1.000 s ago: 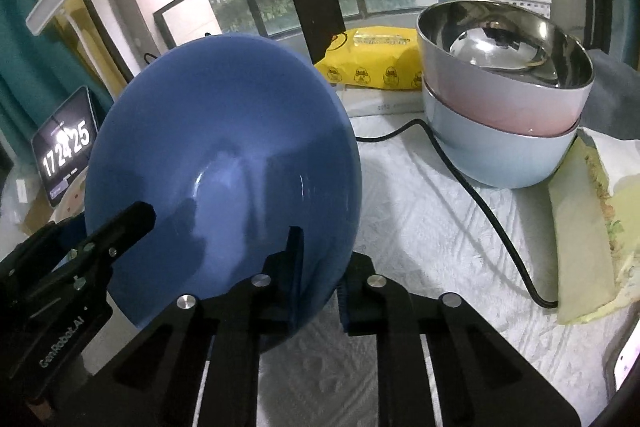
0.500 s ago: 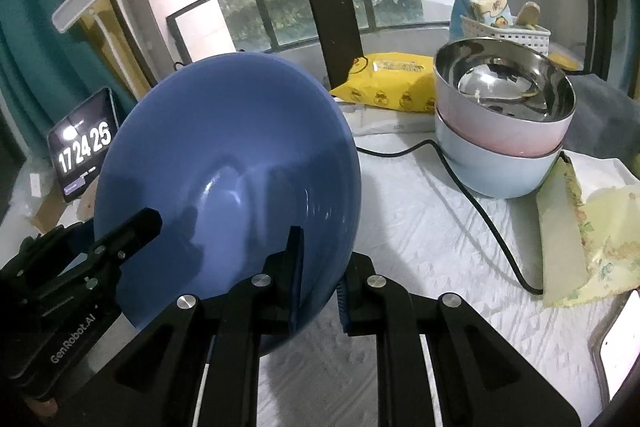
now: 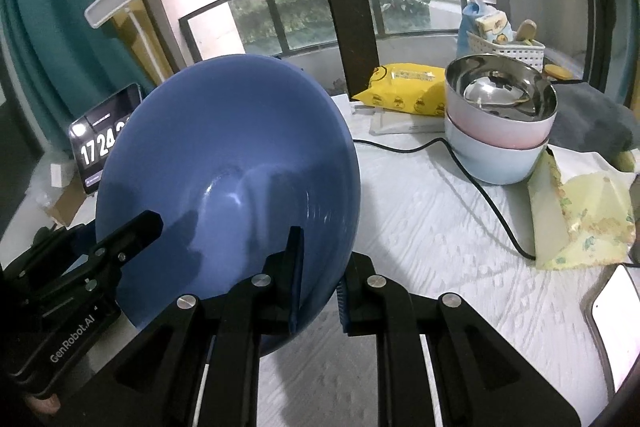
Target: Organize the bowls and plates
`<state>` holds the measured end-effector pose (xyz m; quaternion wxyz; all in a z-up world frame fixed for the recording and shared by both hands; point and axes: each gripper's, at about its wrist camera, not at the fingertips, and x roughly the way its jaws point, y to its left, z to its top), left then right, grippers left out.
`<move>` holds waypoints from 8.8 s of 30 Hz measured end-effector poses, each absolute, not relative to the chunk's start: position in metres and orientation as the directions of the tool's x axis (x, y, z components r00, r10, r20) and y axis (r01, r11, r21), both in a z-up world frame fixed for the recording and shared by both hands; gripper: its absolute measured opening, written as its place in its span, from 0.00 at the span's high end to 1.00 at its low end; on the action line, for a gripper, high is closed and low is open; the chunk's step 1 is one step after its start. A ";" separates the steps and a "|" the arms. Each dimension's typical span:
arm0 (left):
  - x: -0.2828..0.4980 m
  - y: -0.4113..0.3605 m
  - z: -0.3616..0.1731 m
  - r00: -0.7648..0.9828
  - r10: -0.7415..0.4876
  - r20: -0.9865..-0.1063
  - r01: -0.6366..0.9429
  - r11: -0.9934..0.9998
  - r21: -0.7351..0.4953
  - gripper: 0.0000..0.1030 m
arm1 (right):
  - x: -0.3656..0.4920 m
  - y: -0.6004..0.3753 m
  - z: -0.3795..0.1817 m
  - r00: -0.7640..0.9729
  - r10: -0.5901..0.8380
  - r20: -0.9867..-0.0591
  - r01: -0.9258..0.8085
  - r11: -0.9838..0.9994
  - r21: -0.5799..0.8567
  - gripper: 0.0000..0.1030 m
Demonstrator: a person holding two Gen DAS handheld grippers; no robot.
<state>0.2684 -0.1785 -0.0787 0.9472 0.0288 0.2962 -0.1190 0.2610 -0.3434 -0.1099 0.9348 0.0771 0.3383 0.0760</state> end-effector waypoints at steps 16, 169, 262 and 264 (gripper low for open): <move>0.222 -0.144 -0.081 0.789 -0.209 -0.577 0.225 0.973 -0.045 0.68 | 0.224 -0.313 -0.111 0.731 0.217 -0.647 -0.108 0.973 0.204 0.84; 0.423 -0.098 -0.133 0.457 -0.264 -0.849 0.189 0.962 -0.198 0.66 | 0.455 -0.254 -0.155 0.277 0.396 -0.875 -0.250 0.910 0.332 0.75; 0.214 -0.115 -0.064 0.642 -0.282 -0.713 0.289 0.950 -0.116 0.74 | 0.228 -0.268 -0.076 0.558 0.265 -0.786 -0.240 0.959 0.153 0.88; 0.213 -0.116 -0.069 0.636 -0.279 -0.719 0.288 0.951 -0.115 0.74 | 0.227 -0.269 -0.081 0.551 0.265 -0.792 -0.237 0.959 0.156 0.88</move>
